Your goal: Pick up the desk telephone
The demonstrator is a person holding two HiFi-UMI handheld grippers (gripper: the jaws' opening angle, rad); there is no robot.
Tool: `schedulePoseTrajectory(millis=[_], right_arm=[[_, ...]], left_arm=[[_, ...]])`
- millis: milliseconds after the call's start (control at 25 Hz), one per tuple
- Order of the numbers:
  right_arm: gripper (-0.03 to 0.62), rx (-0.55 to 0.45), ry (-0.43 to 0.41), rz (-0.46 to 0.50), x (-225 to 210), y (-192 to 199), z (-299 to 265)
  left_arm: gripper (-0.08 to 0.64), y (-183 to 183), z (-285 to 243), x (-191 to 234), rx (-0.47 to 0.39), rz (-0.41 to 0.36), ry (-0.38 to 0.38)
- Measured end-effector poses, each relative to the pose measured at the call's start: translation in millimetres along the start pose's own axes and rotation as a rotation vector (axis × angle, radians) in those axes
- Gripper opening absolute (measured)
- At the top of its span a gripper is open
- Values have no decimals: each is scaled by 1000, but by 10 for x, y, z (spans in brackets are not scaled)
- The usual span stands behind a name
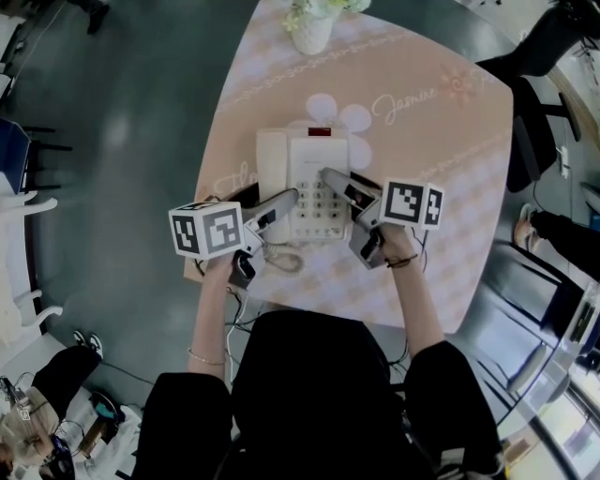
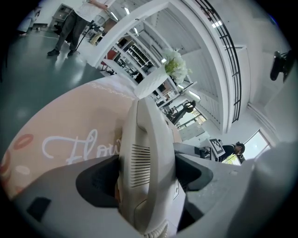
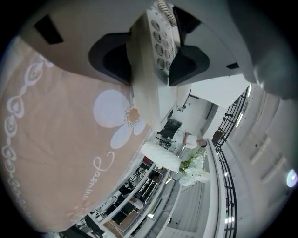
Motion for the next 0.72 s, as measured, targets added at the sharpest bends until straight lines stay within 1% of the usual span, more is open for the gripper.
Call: schedulePoseTrajectory(millis=[160,480,720], right_arm=[[245,-5,1,6,5,9,16],[238,-20,13,12,41,9,35],[236,-26,17,3,56,41,71]], left_arm=[[356,2,8,-22,4,8,-18],[351,-3,19,-46,-24,39,-63],[345,17,40,-90,-29,42,-83]])
Point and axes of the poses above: the fingertips, and each gripper's own axes: z backward along the fingers, x to its left, y out of its underside, the point moved 8 cm from there along z, backward along the fingers
